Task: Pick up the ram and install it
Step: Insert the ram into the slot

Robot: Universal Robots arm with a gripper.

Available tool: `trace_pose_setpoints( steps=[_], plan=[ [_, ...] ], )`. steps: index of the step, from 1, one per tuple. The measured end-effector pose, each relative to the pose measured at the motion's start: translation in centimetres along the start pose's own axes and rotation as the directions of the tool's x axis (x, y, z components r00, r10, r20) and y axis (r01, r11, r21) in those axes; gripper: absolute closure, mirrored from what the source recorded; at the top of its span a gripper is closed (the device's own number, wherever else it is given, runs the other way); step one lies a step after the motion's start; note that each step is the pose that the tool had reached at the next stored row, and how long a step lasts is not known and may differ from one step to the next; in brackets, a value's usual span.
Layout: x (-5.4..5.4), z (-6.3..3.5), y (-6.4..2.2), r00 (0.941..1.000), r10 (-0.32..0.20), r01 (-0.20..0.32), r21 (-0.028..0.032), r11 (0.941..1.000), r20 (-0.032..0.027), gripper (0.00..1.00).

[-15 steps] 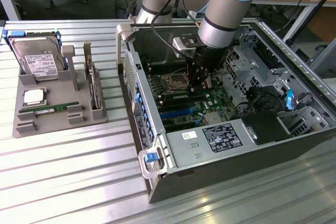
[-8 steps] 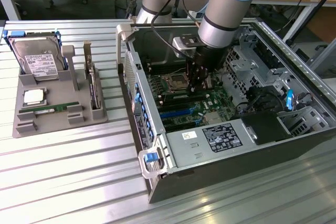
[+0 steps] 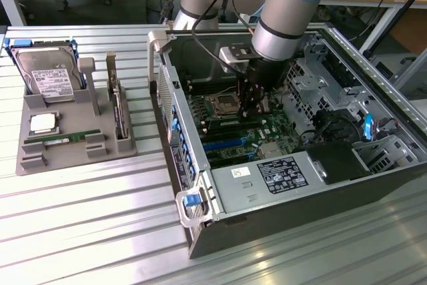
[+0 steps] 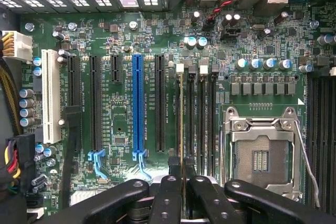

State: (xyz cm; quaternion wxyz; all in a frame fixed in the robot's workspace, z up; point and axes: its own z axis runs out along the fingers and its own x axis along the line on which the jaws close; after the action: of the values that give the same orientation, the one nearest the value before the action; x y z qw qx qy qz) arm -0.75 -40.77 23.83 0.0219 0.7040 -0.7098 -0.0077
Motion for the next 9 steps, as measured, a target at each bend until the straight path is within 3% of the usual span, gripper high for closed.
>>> trace_pose_setpoints(
  steps=[9],
  plan=[
    [0.00,0.50,-0.02,1.0000,0.002,-0.002,-0.0001,1.0000,-0.0005,0.87]
  ],
)
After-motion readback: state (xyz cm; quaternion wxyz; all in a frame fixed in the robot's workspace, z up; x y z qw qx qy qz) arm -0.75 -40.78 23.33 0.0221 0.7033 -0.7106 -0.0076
